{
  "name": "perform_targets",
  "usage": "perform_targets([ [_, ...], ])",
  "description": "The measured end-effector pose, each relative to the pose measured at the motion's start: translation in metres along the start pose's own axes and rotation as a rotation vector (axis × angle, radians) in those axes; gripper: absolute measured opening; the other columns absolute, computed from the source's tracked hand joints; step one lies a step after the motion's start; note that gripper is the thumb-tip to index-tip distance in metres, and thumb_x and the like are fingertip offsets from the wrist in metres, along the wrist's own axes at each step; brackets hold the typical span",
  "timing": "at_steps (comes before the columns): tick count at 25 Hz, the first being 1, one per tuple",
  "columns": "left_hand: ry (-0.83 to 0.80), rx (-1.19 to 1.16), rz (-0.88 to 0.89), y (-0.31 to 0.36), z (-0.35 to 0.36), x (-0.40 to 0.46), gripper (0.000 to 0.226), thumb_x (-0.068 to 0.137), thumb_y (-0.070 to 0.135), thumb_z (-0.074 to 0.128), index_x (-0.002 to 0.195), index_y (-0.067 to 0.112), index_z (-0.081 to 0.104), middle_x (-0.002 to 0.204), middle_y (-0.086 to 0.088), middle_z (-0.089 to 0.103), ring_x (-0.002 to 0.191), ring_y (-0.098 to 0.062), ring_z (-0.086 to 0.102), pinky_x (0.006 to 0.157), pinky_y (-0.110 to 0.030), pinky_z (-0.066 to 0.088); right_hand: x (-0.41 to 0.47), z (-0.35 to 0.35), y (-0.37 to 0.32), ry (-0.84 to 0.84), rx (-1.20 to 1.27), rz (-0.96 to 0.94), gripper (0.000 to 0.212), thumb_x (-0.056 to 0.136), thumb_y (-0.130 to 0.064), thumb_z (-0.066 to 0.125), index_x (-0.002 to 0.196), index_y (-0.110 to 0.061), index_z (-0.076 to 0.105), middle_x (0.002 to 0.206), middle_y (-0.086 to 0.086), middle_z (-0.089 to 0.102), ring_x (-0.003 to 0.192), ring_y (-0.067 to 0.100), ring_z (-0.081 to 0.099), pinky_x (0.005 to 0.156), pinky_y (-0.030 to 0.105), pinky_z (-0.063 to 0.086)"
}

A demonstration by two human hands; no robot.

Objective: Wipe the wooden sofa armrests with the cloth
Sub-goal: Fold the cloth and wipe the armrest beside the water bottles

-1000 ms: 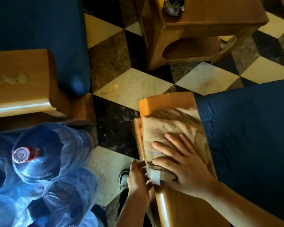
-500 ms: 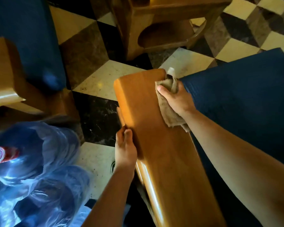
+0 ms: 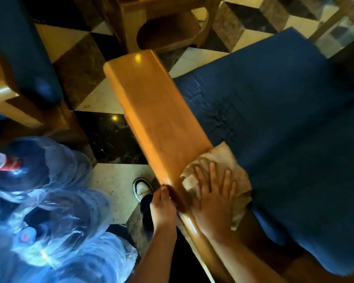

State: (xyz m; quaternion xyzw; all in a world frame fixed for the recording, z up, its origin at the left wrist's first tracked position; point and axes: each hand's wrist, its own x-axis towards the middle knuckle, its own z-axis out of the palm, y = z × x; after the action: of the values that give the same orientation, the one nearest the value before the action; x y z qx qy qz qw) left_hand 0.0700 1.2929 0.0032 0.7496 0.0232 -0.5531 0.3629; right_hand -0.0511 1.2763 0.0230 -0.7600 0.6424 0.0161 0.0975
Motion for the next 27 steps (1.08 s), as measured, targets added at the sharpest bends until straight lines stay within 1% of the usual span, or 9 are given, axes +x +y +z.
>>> perform_targets([
  [5, 0.031, -0.253, -0.201, 0.013, -0.030, -0.004, 0.033, 0.103, 0.027, 0.049, 0.111, 0.006, 0.073, 0.096, -0.019, 0.077, 0.088, -0.034, 0.072, 0.084, -0.049, 0.060, 0.014, 0.014, -0.048, -0.046, -0.181, -0.411, 0.089, 0.088, -0.060, 0.065, 0.164, -0.040, 0.022, 0.175, 0.005, 0.012, 0.155, 0.057, 0.012, 0.118, 0.073, 0.026],
  [9, 0.046, -0.409, -0.169, 0.068, -0.042, 0.045, 0.053, 0.108, 0.048, 0.037, 0.112, 0.009, 0.073, 0.093, -0.012, 0.080, 0.086, -0.027, 0.073, 0.076, -0.040, 0.061, 0.119, 0.023, -0.121, 0.083, -0.117, -0.439, 0.076, 0.099, -0.046, 0.059, 0.164, -0.040, 0.020, 0.176, 0.004, 0.010, 0.156, 0.055, 0.008, 0.122, 0.069, 0.017],
  [11, 0.053, -0.450, -0.135, 0.107, -0.043, 0.084, 0.056, 0.108, 0.048, 0.035, 0.104, 0.008, 0.074, 0.076, -0.008, 0.080, 0.067, -0.020, 0.073, 0.061, -0.032, 0.059, 0.194, 0.020, -0.166, 0.090, -0.079, -0.432, 0.089, 0.091, -0.041, 0.067, 0.165, -0.038, 0.018, 0.176, 0.005, 0.010, 0.157, 0.054, 0.006, 0.124, 0.068, 0.013],
  [14, 0.058, -0.463, -0.082, 0.179, -0.046, 0.131, 0.056, 0.106, 0.052, 0.038, 0.103, 0.010, 0.075, 0.088, -0.014, 0.081, 0.072, -0.022, 0.074, 0.063, -0.035, 0.059, 0.293, 0.009, -0.225, 0.069, -0.086, -0.423, 0.104, 0.081, -0.046, 0.078, 0.165, -0.036, 0.018, 0.176, 0.006, 0.012, 0.157, 0.053, 0.004, 0.125, 0.067, 0.010],
  [19, 0.096, -0.474, 0.043, 0.291, -0.059, 0.181, 0.050, 0.103, 0.055, 0.039, 0.108, 0.019, 0.073, 0.101, -0.011, 0.080, 0.095, -0.027, 0.076, 0.087, -0.050, 0.062, 0.389, -0.011, -0.281, 0.058, 0.042, -0.505, 0.057, 0.091, -0.032, 0.072, 0.145, -0.026, 0.054, 0.145, 0.006, 0.063, 0.144, 0.037, 0.046, 0.122, 0.057, 0.027],
  [24, 0.041, -0.559, 0.223, 0.353, -0.103, 0.171, 0.045, 0.075, 0.080, 0.064, 0.090, 0.042, 0.082, 0.094, 0.013, 0.082, 0.088, 0.000, 0.076, 0.083, -0.029, 0.056, 0.390, -0.038, -0.309, -0.121, 0.370, -0.686, 0.048, 0.094, -0.033, 0.074, 0.139, -0.023, 0.059, 0.130, -0.004, 0.071, 0.122, 0.017, 0.064, 0.113, 0.036, 0.045],
  [25, 0.027, -0.576, 0.255, 0.361, -0.117, 0.160, 0.046, 0.063, 0.081, 0.073, 0.091, 0.046, 0.081, 0.097, 0.015, 0.082, 0.092, 0.001, 0.076, 0.082, -0.025, 0.059, 0.375, -0.044, -0.322, -0.075, 0.433, -0.724, 0.045, 0.093, -0.031, 0.074, 0.135, -0.022, 0.062, 0.126, -0.004, 0.072, 0.117, 0.014, 0.065, 0.096, 0.044, 0.050],
  [26, 0.044, -0.581, 0.278, 0.365, -0.131, 0.151, 0.049, 0.057, 0.077, 0.080, 0.095, 0.046, 0.080, 0.099, 0.014, 0.082, 0.094, 0.000, 0.076, 0.077, -0.020, 0.060, 0.360, -0.050, -0.336, -0.010, 0.464, -0.730, 0.043, 0.092, -0.030, 0.073, 0.133, -0.022, 0.063, 0.123, -0.004, 0.073, 0.113, 0.011, 0.064, 0.095, 0.017, 0.026],
  [27, 0.092, -0.577, 0.306, 0.366, -0.145, 0.145, 0.050, 0.058, 0.068, 0.086, 0.100, 0.042, 0.080, 0.101, 0.011, 0.082, 0.095, -0.004, 0.077, 0.074, -0.018, 0.060, 0.346, -0.054, -0.351, 0.001, 0.492, -0.707, 0.043, 0.094, -0.033, 0.070, 0.135, -0.022, 0.062, 0.125, -0.004, 0.072, 0.114, 0.009, 0.062, 0.111, 0.019, 0.033],
])
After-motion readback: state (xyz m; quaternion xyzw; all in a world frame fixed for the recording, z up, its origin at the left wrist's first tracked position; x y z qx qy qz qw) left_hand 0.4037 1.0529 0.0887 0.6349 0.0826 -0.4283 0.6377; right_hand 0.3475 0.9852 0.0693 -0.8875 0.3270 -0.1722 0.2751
